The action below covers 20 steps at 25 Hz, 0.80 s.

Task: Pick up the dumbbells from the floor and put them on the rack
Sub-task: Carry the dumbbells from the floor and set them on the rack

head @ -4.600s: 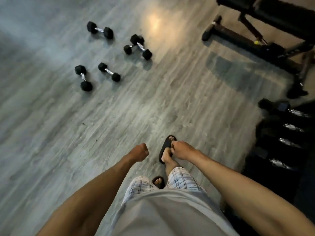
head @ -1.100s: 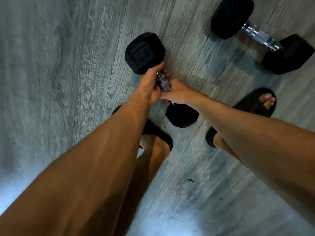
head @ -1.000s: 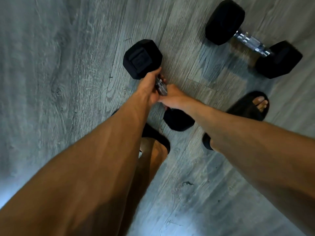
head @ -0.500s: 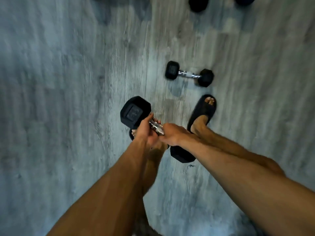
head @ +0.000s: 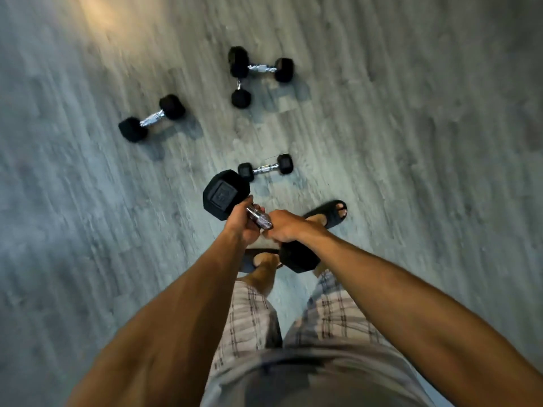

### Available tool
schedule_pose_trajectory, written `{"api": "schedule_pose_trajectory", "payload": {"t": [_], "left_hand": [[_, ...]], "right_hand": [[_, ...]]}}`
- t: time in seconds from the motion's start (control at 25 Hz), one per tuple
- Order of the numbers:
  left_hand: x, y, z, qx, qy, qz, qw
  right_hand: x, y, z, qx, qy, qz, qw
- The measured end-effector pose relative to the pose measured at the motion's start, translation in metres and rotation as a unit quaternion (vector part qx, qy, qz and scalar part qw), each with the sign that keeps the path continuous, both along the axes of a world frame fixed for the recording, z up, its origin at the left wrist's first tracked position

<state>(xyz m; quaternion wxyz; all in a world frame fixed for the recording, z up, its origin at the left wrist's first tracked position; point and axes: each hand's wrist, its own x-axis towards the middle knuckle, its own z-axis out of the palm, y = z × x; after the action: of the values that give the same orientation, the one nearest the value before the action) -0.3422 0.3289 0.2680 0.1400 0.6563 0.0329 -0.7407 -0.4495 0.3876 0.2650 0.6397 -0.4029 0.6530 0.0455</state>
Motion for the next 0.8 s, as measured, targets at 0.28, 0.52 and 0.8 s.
{"api": "schedule_pose_trajectory", "payload": {"t": [0.28, 0.52, 0.8], "left_hand": [[-0.17, 0.012, 0.058, -0.007, -0.015, -0.178, 0.984], [-0.337, 0.057, 0.079, -0.007, 0.005, -0.332, 0.943], [-0.506, 0.128, 0.085, -0.013, 0.025, -0.51, 0.86]], "right_hand": [[-0.147, 0.041, 0.045, -0.011, -0.022, -0.152, 0.988], [-0.287, 0.107, 0.064, -0.022, 0.009, -0.288, 0.957], [-0.407, 0.192, 0.075, -0.016, 0.014, -0.481, 0.876]]}}
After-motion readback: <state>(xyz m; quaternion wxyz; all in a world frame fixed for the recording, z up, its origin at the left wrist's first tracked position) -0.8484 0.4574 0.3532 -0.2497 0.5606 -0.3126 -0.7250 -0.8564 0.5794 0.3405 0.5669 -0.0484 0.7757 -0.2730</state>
